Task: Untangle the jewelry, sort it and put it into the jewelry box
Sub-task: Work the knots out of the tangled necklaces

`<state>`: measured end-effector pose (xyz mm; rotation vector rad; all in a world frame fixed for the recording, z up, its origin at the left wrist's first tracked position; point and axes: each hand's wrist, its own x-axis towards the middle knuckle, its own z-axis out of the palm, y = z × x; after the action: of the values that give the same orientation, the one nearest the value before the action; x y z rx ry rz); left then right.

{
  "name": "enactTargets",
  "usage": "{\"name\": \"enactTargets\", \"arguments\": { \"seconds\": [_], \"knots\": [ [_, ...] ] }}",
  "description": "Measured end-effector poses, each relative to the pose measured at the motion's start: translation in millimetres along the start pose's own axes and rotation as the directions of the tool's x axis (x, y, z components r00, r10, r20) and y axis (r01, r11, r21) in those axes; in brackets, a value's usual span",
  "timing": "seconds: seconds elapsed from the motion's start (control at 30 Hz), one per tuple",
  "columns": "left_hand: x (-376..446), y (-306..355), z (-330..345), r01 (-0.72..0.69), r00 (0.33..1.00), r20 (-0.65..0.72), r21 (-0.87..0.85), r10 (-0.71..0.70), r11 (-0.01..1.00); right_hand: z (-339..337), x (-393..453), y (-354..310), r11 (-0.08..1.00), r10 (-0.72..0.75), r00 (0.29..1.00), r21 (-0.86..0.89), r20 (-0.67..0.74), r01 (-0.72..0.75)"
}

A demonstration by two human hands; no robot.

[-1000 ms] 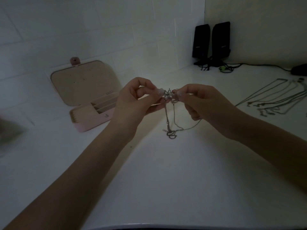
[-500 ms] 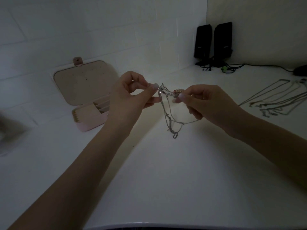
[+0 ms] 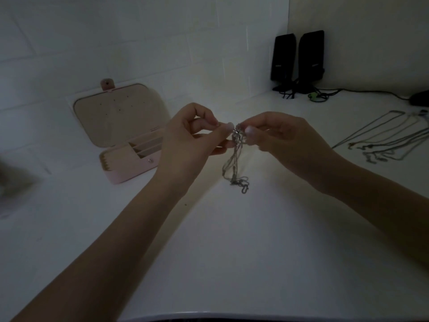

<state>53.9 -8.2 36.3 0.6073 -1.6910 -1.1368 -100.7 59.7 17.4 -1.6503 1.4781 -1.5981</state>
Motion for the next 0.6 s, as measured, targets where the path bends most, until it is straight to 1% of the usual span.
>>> {"name": "enactTargets", "arguments": {
  "seconds": [0.07, 0.13, 0.2, 0.27, 0.33, 0.4, 0.5, 0.6],
  "knots": [
    [-1.4, -1.6, 2.4, -0.001, 0.999, 0.043, -0.018, 0.001, 1.000, 0.9, -0.5, -2.2, 0.992, 0.034, 0.998, 0.119, 0.043, -0.039],
    [-2.3, -3.1, 4.6, 0.000, 0.996, 0.089, -0.050, 0.005, 0.999, 1.0, -0.5, -1.1, 0.976, 0.067, 0.996, 0.204, 0.063, -0.079],
    [-2.8, -4.4, 5.4, 0.030, 0.990, 0.138, -0.097, -0.016, 0.995, 0.2, -0.9, -1.3, 0.957, 0.096, 0.992, 0.268, 0.080, -0.114],
    [-3.2, -5.2, 5.2, 0.090, 0.979, 0.197, -0.146, -0.061, 0.985, -0.4, -1.3, -2.9, 0.950, 0.102, 0.991, 0.289, 0.084, -0.122],
    [-3.2, -6.4, 4.9, 0.124, 0.967, 0.237, -0.136, -0.089, 0.983, -0.6, -1.4, -3.8, 0.945, 0.111, 0.991, 0.299, 0.079, -0.130],
    [-2.8, -7.5, 4.4, 0.127, 0.965, 0.246, -0.117, -0.095, 0.985, -0.8, -1.1, -3.7, 0.941, 0.122, 0.989, 0.306, 0.081, -0.142],
    [-1.7, -6.8, 1.5, 0.129, 0.965, 0.246, -0.132, -0.094, 0.983, -3.3, 0.0, -3.2, 0.946, 0.136, 0.987, 0.286, 0.087, -0.156],
    [-0.2, -4.2, -3.3, 0.095, 0.967, 0.243, -0.073, -0.075, 0.993, -5.4, 0.1, -3.9, 0.943, 0.168, 0.980, 0.273, 0.108, -0.192]
  ]
}}
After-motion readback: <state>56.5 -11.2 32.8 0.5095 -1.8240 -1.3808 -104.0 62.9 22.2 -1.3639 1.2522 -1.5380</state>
